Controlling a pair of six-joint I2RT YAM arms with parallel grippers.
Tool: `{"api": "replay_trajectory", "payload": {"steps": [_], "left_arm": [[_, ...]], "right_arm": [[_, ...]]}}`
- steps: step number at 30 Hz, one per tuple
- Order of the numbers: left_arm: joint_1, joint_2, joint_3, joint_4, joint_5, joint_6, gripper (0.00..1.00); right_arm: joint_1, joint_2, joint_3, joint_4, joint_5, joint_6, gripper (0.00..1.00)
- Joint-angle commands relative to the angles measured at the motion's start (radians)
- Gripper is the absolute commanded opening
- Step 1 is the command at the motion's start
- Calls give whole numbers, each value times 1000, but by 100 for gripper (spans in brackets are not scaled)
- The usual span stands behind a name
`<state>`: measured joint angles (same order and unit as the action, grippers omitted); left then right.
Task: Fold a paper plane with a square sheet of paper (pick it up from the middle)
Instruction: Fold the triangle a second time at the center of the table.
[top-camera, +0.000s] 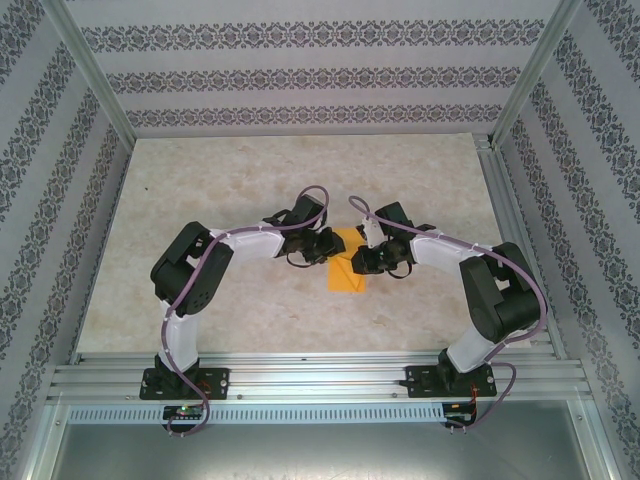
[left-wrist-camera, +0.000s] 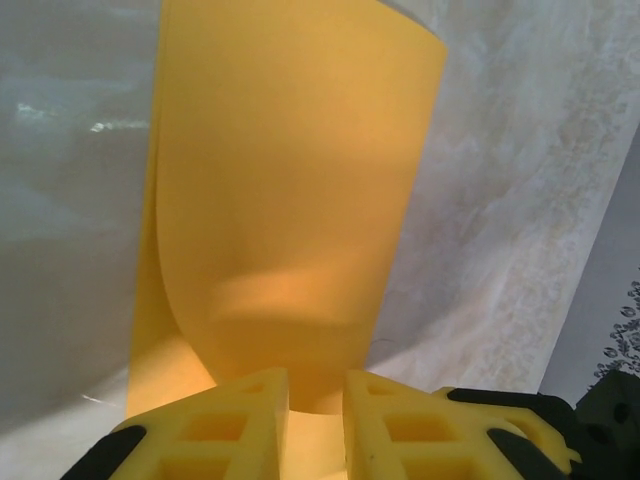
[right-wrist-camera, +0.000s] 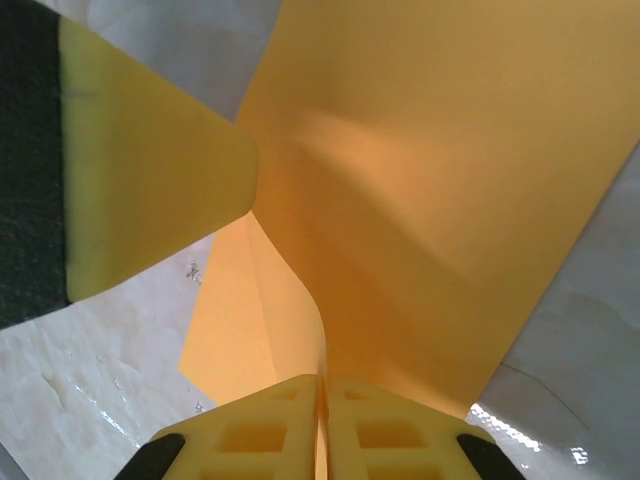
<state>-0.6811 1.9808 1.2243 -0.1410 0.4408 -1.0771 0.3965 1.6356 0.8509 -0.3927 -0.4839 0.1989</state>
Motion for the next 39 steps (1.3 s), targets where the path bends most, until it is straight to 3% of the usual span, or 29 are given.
{"api": "replay_trajectory", "payload": {"steps": [1,10,17,22,25,30,39], "left_arm": [[-18,14,21,61,28,-27,24],[-21,48,29,74,29,-40,24],[-21,53,33,76,24,-42,23],[-21,52,37,70,23,-38,23],[-21,50,41,65,21,-35,23],[-21,40,46,61,22,-30,23],[-21,-19,55,-15,-41,21,30]], "right_arm": [[-10,8,26,2,7,-10,11],[-13,-18,17,-4,-9,-4,16],[-13,-50,8,-24,-57,0,27],[-13,-66,-1,-32,-62,5,28],[-13,-69,-6,-43,-57,3,24],[-14,-45,17,-62,-10,-6,8],[-39,65,131,-115,-58,-83,7]]}}
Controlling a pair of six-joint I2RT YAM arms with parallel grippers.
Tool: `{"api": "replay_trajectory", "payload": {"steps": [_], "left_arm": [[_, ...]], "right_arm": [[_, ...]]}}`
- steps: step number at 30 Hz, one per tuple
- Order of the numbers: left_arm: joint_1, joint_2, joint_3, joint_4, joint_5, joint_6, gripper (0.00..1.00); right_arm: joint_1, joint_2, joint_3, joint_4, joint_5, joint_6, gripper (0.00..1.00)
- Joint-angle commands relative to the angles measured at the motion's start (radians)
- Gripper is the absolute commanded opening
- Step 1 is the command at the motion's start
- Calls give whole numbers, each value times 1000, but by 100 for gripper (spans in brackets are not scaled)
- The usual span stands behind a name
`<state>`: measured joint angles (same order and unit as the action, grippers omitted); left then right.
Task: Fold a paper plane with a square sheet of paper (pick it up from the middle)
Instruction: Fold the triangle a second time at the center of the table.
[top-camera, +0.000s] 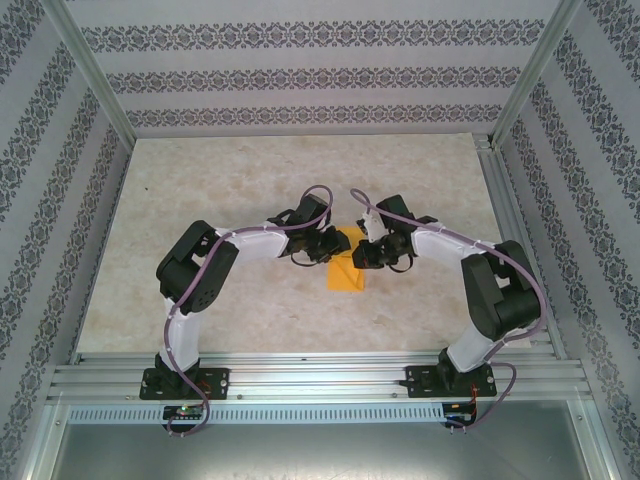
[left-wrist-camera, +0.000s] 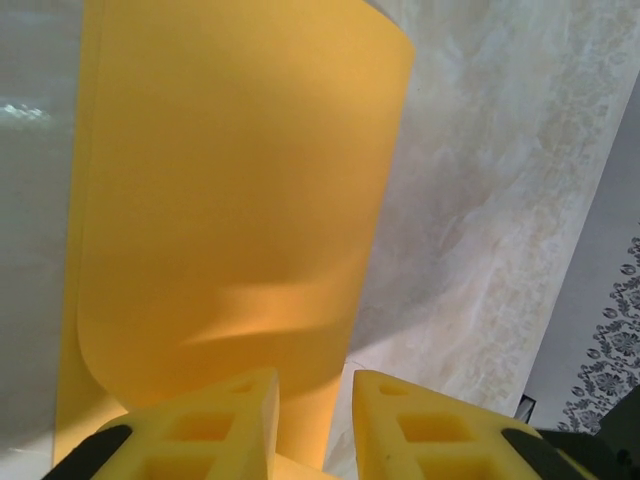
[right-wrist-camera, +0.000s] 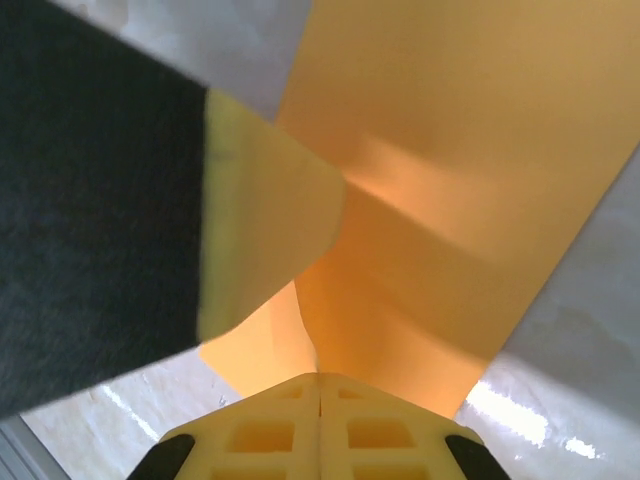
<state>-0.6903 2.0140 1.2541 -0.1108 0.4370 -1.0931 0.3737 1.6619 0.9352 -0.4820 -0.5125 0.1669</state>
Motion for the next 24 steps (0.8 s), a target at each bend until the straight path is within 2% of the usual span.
{"api": "replay_trajectory", "payload": {"steps": [1,11,21,24], "left_arm": [[-12,-59,25,-48,-44,40,31],[-13,-114,-20,-18,-64,46,37],[-41,-118,-63,12,-39,45,23],[-50,-104,-69,32,-34,34,21]], "right_arm": [[-20,55,60,-41,-39,-64,7],[-33,110,116,-94,-41,-97,10],[-53,145,133,-90,-59,-95,8],[-54,156,142,-97,-59,-102,8]]}}
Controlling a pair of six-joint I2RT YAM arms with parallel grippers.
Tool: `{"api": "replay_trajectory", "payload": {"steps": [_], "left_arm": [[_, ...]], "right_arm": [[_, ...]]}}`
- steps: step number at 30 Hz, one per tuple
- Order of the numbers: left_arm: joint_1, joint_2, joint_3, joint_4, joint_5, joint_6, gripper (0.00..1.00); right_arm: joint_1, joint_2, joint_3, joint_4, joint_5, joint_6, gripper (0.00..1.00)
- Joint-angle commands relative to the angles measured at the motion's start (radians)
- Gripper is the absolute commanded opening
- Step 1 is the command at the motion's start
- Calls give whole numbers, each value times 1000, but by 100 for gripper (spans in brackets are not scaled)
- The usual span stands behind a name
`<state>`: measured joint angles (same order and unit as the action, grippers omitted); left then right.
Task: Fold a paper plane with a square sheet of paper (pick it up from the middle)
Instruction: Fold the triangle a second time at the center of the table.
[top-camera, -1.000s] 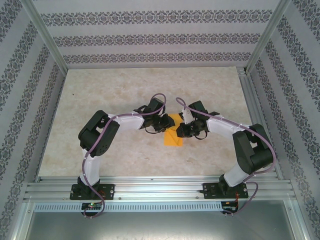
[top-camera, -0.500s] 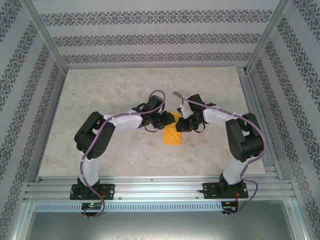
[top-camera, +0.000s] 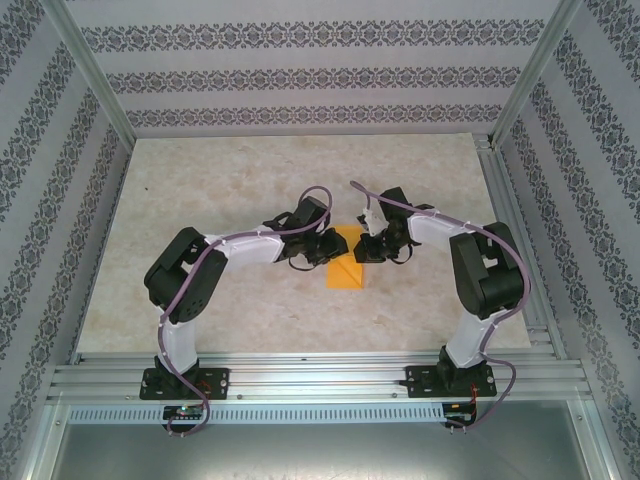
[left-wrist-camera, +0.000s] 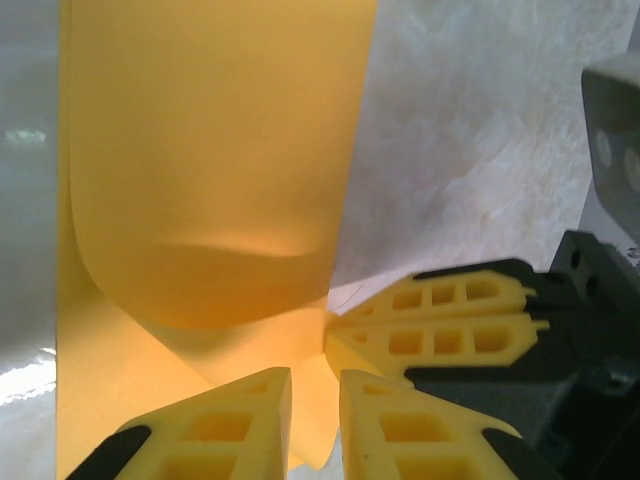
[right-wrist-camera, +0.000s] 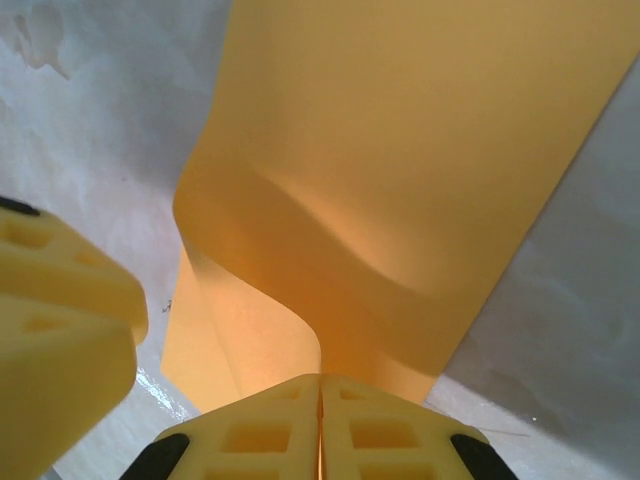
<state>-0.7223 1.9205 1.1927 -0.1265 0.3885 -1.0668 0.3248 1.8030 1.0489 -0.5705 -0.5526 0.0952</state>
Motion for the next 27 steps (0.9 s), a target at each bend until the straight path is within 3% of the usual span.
{"api": "replay_trajectory", "payload": {"steps": [1,27], "left_arm": [[-21,-4,-7,59,19,3,20],[-34,81,47,45,14,-3,17]], "right_arm": [[-6,17,32,-9,-21,-32,8],[-11,75,70,-29,11,-29,10]]}}
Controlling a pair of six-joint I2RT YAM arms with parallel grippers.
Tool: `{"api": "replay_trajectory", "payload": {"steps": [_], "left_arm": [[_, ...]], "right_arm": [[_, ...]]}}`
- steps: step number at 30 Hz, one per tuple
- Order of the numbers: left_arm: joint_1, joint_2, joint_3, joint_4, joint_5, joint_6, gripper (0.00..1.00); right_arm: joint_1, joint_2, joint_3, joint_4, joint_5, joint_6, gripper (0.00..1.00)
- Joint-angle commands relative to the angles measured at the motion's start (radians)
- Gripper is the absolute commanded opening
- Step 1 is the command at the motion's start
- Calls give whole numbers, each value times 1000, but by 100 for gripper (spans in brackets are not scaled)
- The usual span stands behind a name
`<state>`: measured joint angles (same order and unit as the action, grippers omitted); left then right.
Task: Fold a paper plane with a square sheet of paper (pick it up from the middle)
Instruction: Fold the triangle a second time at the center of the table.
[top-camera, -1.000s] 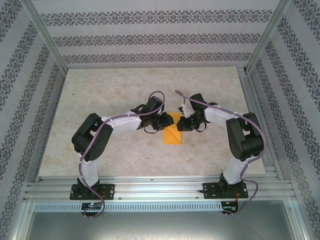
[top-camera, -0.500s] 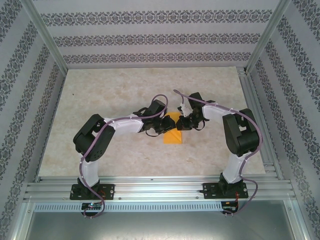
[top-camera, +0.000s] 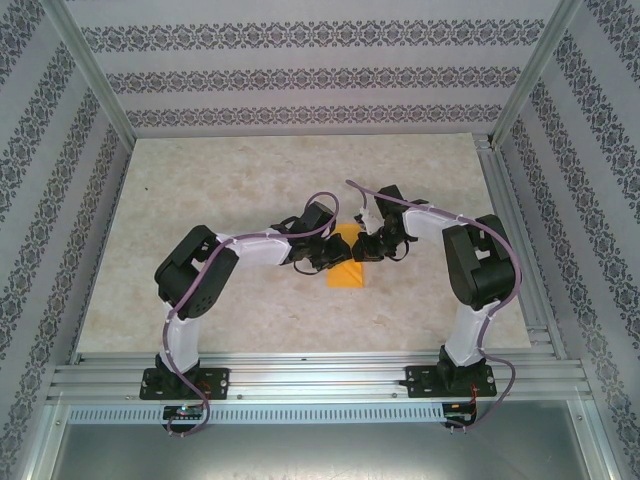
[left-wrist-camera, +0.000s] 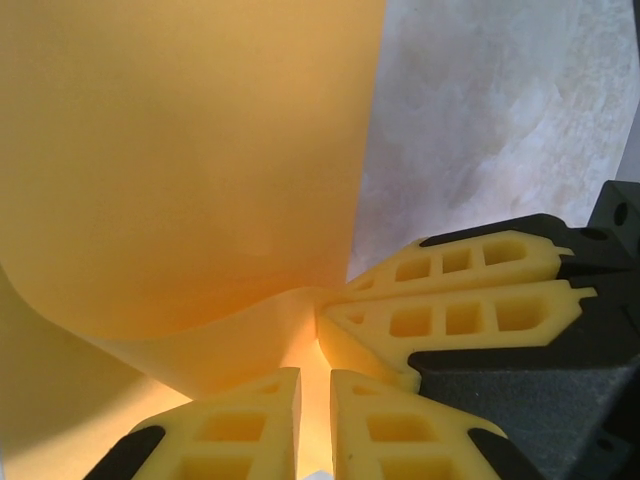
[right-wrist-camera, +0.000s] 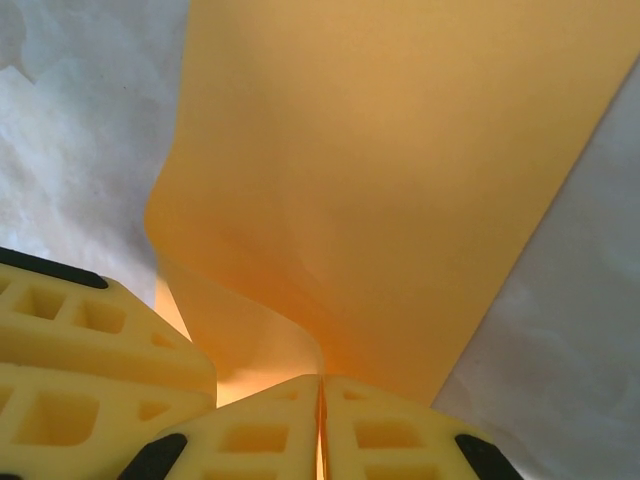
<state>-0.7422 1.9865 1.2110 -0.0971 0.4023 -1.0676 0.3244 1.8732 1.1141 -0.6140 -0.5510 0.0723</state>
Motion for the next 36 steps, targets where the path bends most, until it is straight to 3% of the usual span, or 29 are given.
{"api": "replay_trajectory", "payload": {"steps": [1,36], "left_arm": [[-14,17,31,12,0,-2,18],[-17,81,61,-27,-24,17,15]], "right_arm": [[-10,2,3,16,11,-5,10],[-14,14,-5,34,48,20,11]]}}
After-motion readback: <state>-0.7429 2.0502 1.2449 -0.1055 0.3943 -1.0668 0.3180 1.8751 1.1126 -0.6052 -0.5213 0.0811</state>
